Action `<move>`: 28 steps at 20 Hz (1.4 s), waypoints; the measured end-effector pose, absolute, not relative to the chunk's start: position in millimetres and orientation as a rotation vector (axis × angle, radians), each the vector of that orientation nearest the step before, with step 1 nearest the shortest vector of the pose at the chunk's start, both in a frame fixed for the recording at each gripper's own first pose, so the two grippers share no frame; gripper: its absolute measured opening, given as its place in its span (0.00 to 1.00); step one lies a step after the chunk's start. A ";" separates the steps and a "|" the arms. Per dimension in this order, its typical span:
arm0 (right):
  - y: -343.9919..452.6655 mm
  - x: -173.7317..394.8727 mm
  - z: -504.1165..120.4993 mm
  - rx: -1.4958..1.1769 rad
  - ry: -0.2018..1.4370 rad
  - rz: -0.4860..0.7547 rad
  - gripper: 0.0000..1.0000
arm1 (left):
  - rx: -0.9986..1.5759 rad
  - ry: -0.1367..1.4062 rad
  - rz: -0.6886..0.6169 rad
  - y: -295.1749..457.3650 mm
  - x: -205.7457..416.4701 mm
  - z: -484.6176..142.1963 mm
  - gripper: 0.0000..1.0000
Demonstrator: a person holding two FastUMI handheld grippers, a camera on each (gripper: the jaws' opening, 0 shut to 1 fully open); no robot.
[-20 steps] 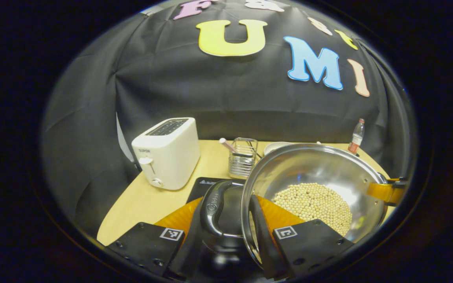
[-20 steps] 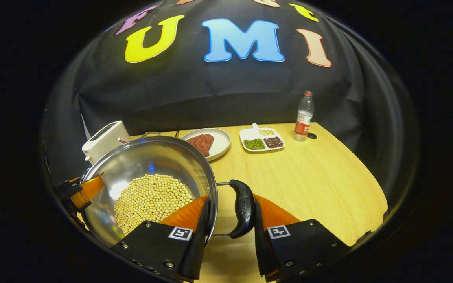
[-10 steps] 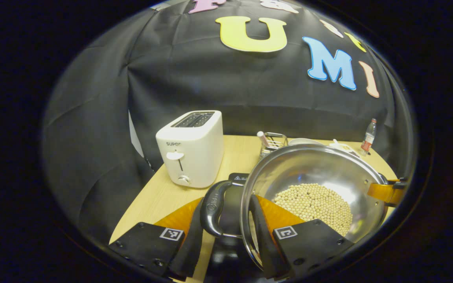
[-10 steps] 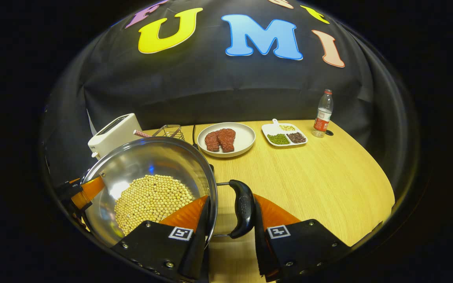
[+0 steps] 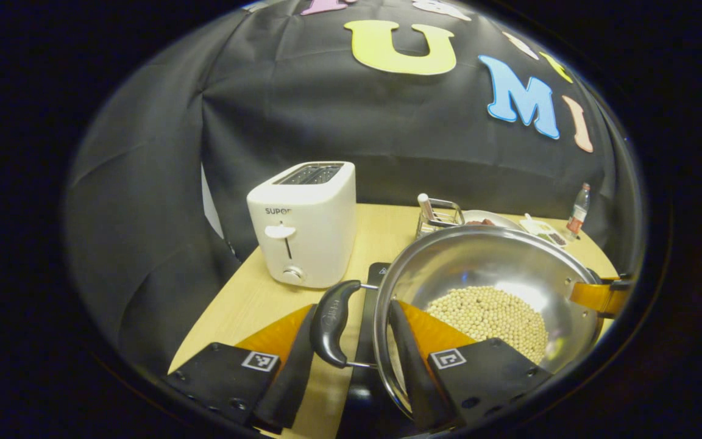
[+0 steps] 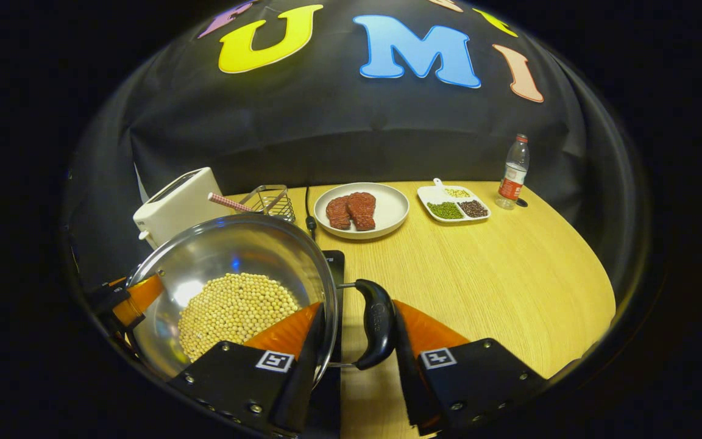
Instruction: First push the handle of the pot to place it horizontally, then grasp the pot with both hands and set it on the induction cooktop.
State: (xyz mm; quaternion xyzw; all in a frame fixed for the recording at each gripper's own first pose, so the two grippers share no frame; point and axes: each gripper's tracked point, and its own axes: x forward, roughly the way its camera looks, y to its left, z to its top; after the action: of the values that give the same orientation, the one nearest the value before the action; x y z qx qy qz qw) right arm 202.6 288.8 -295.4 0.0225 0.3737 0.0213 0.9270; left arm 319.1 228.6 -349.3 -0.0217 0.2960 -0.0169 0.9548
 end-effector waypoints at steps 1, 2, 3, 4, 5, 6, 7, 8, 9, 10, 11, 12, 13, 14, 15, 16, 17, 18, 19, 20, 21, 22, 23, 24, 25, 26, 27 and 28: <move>285.9 203.3 -288.2 0.038 0.739 0.045 0.72 | -0.042 0.561 -0.026 228.0 322.7 -340.9 0.82; 280.4 203.1 -276.7 0.024 0.713 0.040 0.79 | -0.033 0.528 -0.021 227.3 327.0 -330.6 0.91; 276.1 202.2 -271.0 0.013 0.693 0.042 0.99 | -0.019 0.505 -0.011 227.4 323.7 -317.1 1.00; 269.1 202.2 -263.9 0.001 0.674 0.043 0.98 | -0.017 0.484 -0.011 223.0 324.1 -305.3 0.97; 260.1 202.3 -256.6 -0.003 0.655 0.042 0.98 | -0.022 0.461 -0.012 215.6 322.6 -292.0 0.94; 250.5 201.5 -247.9 0.000 0.634 0.041 0.98 | -0.031 0.436 -0.016 207.2 321.5 -278.0 0.98; 238.7 200.6 -239.4 0.009 0.608 0.035 0.98 | -0.034 0.415 -0.024 196.4 317.2 -263.6 0.97; 227.5 198.5 -229.6 0.024 0.585 0.032 0.95 | -0.031 0.395 -0.032 185.0 312.8 -250.9 0.97; 216.0 193.9 -221.5 0.026 0.567 0.031 0.98 | -0.025 0.375 -0.041 171.6 308.0 -239.5 0.97; 201.9 190.6 -212.5 0.015 0.546 0.029 0.98 | -0.023 0.352 -0.047 158.0 304.3 -224.9 0.94; 188.4 186.3 -201.6 0.000 0.519 0.033 0.98 | -0.029 0.329 -0.052 145.2 296.9 -209.1 0.94; 176.8 182.5 -190.2 -0.015 0.491 0.040 0.98 | -0.039 0.306 -0.055 131.0 290.0 -195.5 0.94; 164.5 178.1 -179.5 -0.028 0.463 0.046 0.98 | -0.049 0.288 -0.053 118.7 281.6 -184.7 0.94; 153.0 172.7 -168.3 -0.035 0.437 0.052 0.98 | -0.055 0.273 -0.049 106.8 272.7 -173.5 0.94; 142.9 167.7 -157.7 -0.036 0.411 0.061 0.98 | -0.057 0.259 -0.049 94.5 262.3 -164.2 1.00; 131.2 161.7 -145.8 -0.037 0.385 0.066 0.98 | -0.051 0.244 -0.051 82.2 252.5 -154.2 0.97; 117.9 155.3 -135.7 -0.040 0.361 0.070 0.98 | -0.043 0.229 -0.053 68.9 243.2 -146.0 0.97; 105.7 148.6 -125.9 -0.043 0.339 0.073 0.98 | -0.035 0.212 -0.057 56.9 231.7 -135.2 0.97; 93.5 140.5 -117.8 -0.042 0.321 0.076 0.98 | -0.031 0.199 -0.061 43.5 219.4 -124.8 0.97; 90.2 130.6 -108.0 -0.037 0.302 0.078 0.98 | -0.030 0.188 -0.068 30.6 206.2 -114.1 0.96; 76.6 123.1 -102.4 -0.032 0.283 0.079 0.98 | -0.031 0.176 -0.073 17.7 194.0 -106.0 0.96; 63.4 115.3 -95.2 -0.027 0.267 0.076 0.98 | -0.030 0.163 -0.078 6.1 183.9 -97.2 0.95; 51.4 106.8 -90.7 -0.022 0.257 0.076 0.98 | -0.026 0.151 -0.080 -4.3 172.0 -90.0 0.94; 41.2 97.9 -85.6 -0.018 0.250 0.081 0.98 | -0.020 0.135 -0.076 -11.9 160.0 -81.2 0.94; 31.4 89.6 -81.2 -0.018 0.241 0.085 0.98 | -0.015 0.119 -0.072 -18.2 148.4 -72.3 0.94; 21.2 81.7 -74.7 -0.023 0.230 0.084 0.98 | -0.014 0.105 -0.069 -24.3 137.6 -64.8 0.94; 10.5 74.6 -68.4 -0.029 0.217 0.078 0.98 | -0.016 0.094 -0.073 -31.0 125.2 -59.3 0.94; 2.3 67.6 -61.3 -0.034 0.204 0.073 0.98 | -0.018 0.087 -0.072 -35.0 115.4 -54.1 0.97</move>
State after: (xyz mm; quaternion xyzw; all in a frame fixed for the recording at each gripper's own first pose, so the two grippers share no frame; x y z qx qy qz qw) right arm 67.6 2.3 -61.3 -0.0169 0.1018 0.0362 0.9940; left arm 115.4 -35.0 -54.1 -0.0089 0.0435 -0.0358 0.9984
